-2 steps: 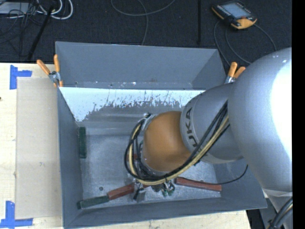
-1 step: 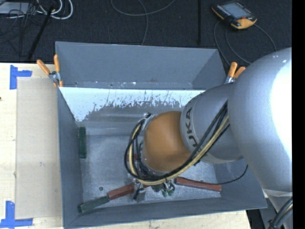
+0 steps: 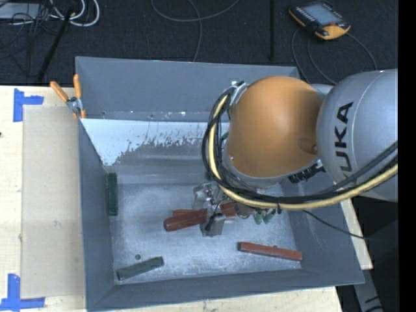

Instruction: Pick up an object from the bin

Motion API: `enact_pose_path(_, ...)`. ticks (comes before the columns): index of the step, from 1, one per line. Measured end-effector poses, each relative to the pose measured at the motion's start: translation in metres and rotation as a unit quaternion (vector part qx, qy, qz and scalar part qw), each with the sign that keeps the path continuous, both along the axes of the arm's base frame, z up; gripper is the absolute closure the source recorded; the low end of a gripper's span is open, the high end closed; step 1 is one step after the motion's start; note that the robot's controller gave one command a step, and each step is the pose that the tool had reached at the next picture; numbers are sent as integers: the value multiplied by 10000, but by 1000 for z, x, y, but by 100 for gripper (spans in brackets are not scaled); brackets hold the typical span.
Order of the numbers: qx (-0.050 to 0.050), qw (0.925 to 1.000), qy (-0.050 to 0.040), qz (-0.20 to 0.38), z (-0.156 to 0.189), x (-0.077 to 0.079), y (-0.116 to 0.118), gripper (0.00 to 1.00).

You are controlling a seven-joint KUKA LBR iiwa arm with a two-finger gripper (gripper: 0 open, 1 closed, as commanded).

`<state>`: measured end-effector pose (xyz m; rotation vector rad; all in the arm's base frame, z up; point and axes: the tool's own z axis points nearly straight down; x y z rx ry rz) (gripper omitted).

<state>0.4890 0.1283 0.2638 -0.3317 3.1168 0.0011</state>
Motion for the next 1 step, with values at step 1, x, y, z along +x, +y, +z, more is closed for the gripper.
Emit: enact_pose_path(1,2,10000,-5,0,0,0,0,100)
